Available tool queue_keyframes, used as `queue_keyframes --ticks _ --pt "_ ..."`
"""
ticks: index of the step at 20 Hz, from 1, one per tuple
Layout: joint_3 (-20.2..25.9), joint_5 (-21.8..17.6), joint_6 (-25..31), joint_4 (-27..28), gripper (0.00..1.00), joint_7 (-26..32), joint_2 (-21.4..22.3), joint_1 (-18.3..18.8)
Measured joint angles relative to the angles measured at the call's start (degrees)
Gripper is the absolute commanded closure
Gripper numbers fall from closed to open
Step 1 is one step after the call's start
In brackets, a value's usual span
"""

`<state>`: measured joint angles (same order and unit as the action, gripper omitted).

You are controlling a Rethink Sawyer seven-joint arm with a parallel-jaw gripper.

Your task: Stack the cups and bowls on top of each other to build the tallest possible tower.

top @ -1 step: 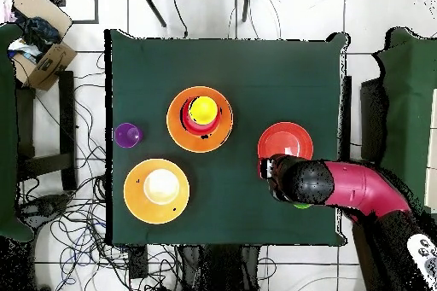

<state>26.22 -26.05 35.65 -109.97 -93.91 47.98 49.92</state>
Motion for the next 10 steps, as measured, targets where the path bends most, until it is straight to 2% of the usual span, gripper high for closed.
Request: queue_keyframes --ticks 10 --pt "0.0 -0.39 -0.01 -0.14 0.0 0.0 -0.15 0.0"
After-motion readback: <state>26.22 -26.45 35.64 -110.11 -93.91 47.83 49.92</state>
